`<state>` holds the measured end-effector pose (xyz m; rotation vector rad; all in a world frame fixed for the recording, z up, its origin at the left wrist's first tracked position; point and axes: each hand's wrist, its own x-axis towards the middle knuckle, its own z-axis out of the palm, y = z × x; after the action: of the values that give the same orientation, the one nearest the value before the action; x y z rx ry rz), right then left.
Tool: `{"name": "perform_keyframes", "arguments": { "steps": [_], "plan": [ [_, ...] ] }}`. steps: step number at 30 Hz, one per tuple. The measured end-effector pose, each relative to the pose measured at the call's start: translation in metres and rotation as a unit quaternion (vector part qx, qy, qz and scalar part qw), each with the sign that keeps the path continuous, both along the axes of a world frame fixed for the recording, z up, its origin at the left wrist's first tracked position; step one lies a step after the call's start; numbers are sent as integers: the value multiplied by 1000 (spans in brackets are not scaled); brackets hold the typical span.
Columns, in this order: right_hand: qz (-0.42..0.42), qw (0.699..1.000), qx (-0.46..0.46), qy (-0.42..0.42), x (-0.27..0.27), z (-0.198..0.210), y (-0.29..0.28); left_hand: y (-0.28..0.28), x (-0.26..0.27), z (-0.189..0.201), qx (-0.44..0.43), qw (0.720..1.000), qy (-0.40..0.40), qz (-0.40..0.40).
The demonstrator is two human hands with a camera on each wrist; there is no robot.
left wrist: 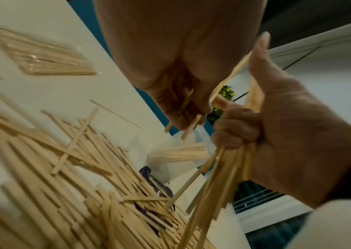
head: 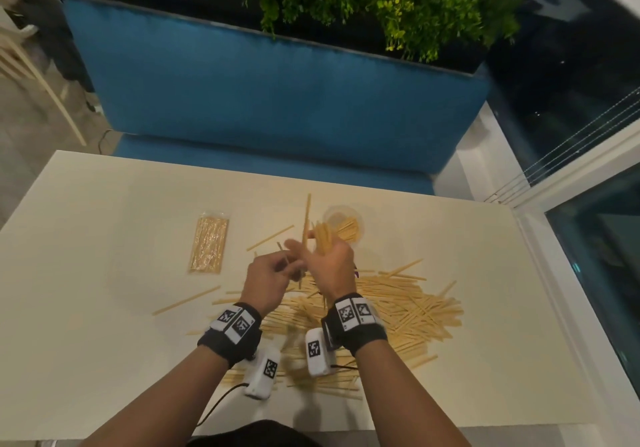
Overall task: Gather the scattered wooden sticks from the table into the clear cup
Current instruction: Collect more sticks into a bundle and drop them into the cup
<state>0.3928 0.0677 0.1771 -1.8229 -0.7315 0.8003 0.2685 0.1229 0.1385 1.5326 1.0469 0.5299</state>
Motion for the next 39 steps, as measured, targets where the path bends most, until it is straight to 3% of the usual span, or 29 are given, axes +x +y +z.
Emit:
{"name": "perform_keyframes", "arguments": {
  "steps": [3, 7, 10, 13, 16, 19, 21, 23, 31, 34, 39],
  "plan": [
    [71, 994, -38, -79, -6, -9, 3, 2, 0, 3, 16, 998, 43, -44],
    [77, 986, -41, -145, -6, -21, 5, 0, -6, 1, 9, 995, 54, -85],
    [56, 987, -6, -150, -5, -21, 4, -3, -5, 0, -92, 993, 3, -72],
    [-9, 993, 34, -113, 0, -5, 5, -5, -1, -2, -235, 971, -51, 11],
    [-79, 995, 57, -24, 4, 16, 11, -10, 6, -7, -385, 917, -83, 68],
    [-104, 987, 119, 14, 1, 36, 16, -12, 15, -1, -527, 832, -164, 61],
    [-98, 984, 146, 18, -2, 44, 16, -11, 18, 11, -589, 773, -230, 58],
    [-83, 985, 153, 22, -4, 48, 14, -8, 18, 21, -619, 733, -275, 62],
    [-67, 983, 158, 63, -5, 52, 5, 2, 15, 28, -659, 695, -278, 69],
    [-49, 987, 144, 52, -5, 49, 2, 0, 14, 34, -662, 692, -285, 33],
    [-55, 987, 147, 41, 0, 45, -5, 1, 12, 34, -669, 684, -289, 38]
  ]
}}
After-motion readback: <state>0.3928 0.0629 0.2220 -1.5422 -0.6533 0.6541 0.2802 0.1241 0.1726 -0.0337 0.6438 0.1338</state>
